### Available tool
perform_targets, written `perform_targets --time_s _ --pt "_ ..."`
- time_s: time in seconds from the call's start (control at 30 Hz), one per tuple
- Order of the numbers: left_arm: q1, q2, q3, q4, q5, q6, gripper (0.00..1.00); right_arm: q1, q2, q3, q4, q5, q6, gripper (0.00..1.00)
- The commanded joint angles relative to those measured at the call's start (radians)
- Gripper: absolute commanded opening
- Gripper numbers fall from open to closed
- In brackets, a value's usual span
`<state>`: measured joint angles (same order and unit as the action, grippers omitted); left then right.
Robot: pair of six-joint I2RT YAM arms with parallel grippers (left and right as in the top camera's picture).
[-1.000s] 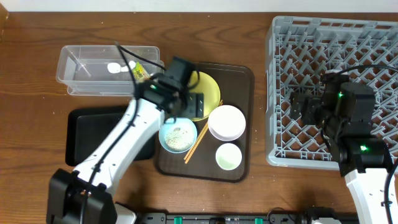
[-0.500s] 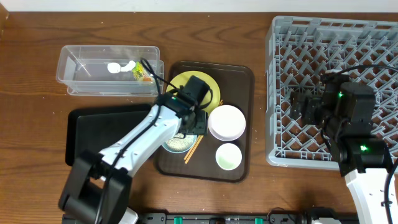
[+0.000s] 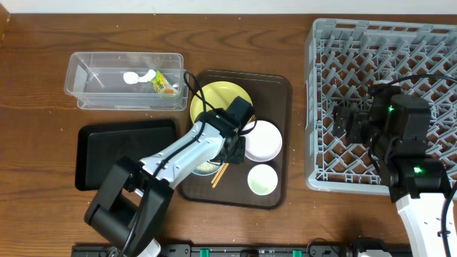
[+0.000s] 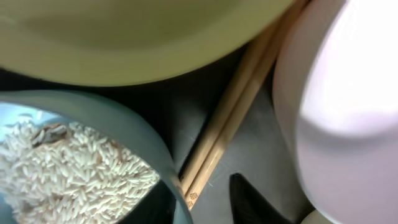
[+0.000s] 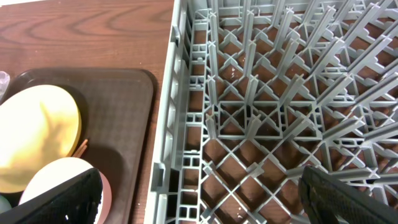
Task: Sort waste into correct bins and load items into the dishwasher rack
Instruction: 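Reach the left gripper down and grasp the light-blue rice bowl, then lift the blue bowl left over the black tray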
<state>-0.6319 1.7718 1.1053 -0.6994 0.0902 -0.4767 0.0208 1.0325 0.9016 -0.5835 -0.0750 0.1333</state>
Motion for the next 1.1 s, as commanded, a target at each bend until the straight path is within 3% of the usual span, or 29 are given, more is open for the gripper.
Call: perform_targets --time_s 0.0,0.13,0.6,0.87,1.07 --pt "0.0 -0.005 -0.005 -0.002 -0.027 0.004 0.2 0.006 0.0 0.019 -0.004 -0.005 0.008 0.99" --pt "0.0 -0.024 -0.003 -0.002 -0.031 0.004 0.06 0.006 0.0 0.019 -0.004 -0.005 0.008 0.99" --pt "0.075 -0.264 0.01 -0.084 0.004 0.047 0.06 0.006 0.0 0.019 -0.003 -0.004 0.008 0.99" --pt "0.357 -0.393 0.01 -0.097 0.282 0.164 0.06 0.006 0.0 0.019 -0.003 -0.004 0.008 0.99" --pt "0.625 -0.365 0.009 -0.153 0.601 0.332 0.06 0.006 0.0 0.019 -0.003 -0.004 0.007 0.99"
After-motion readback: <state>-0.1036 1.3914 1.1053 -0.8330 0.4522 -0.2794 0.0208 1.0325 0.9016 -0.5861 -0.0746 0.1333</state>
